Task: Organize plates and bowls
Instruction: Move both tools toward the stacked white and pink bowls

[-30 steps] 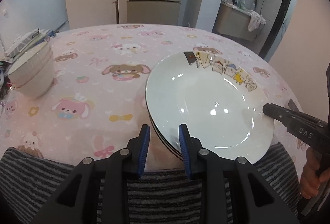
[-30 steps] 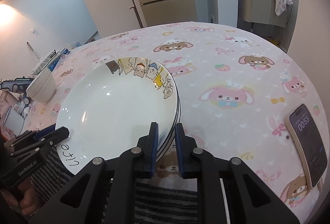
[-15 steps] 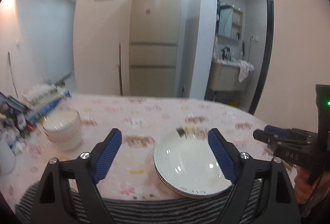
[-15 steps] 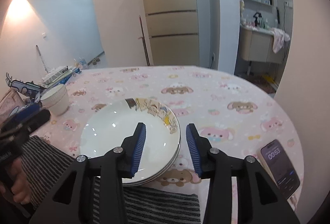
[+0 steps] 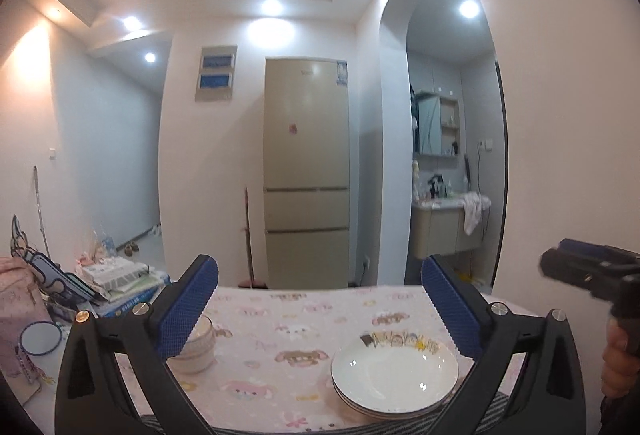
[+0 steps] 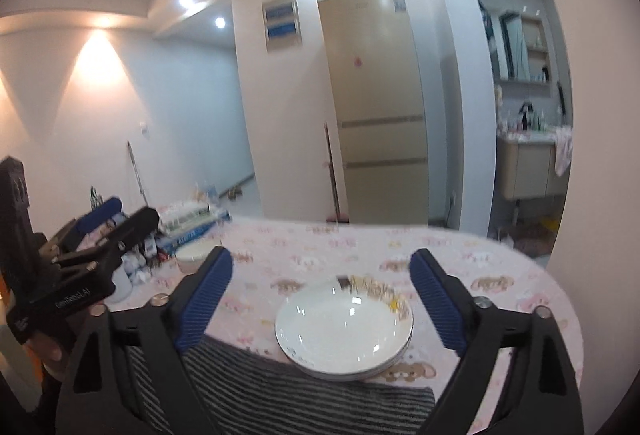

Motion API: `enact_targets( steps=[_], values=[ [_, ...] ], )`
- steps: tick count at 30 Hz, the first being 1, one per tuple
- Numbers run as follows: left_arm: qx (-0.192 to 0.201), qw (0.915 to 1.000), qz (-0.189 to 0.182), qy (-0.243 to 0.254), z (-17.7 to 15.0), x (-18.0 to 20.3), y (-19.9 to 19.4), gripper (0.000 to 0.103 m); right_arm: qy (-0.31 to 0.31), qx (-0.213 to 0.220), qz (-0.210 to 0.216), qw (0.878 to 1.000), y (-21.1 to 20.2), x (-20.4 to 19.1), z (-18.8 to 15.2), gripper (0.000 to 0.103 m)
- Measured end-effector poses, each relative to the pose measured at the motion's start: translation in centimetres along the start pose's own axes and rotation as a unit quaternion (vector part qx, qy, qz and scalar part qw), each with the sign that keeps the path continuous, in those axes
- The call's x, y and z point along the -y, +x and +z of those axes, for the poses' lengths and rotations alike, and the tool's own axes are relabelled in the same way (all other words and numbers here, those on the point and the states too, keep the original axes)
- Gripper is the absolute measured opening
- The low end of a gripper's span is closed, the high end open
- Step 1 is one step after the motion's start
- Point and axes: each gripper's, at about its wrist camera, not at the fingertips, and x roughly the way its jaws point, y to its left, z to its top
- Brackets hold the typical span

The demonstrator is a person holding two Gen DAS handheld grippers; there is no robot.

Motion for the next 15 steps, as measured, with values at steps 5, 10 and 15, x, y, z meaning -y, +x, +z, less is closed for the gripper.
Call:
enact_targets(
  steps=[5, 10, 15],
  values=[
    [0.043, 0.9990, -0.009, -0.009, 0.4, -1.7, -2.4, 0.103, 0.011, 0.098, -0.020, 0.995, -3.2, -1.5, 0.4, 0.103],
    [0.067, 0.9977, 0.004, 0.000, -3.0, -3.0, -2.0, 0.103, -0.010, 0.106, -0.097, 0.990, -0.7, -3.4, -2.6, 0.103],
    [0.065, 0.9974, 0.019, -0.026, -7.0, -4.9, -0.7, 0.103, -0.040, 0.044, -0.106, 0.993, 5.2, -3.5, -6.5, 0.103]
  ],
)
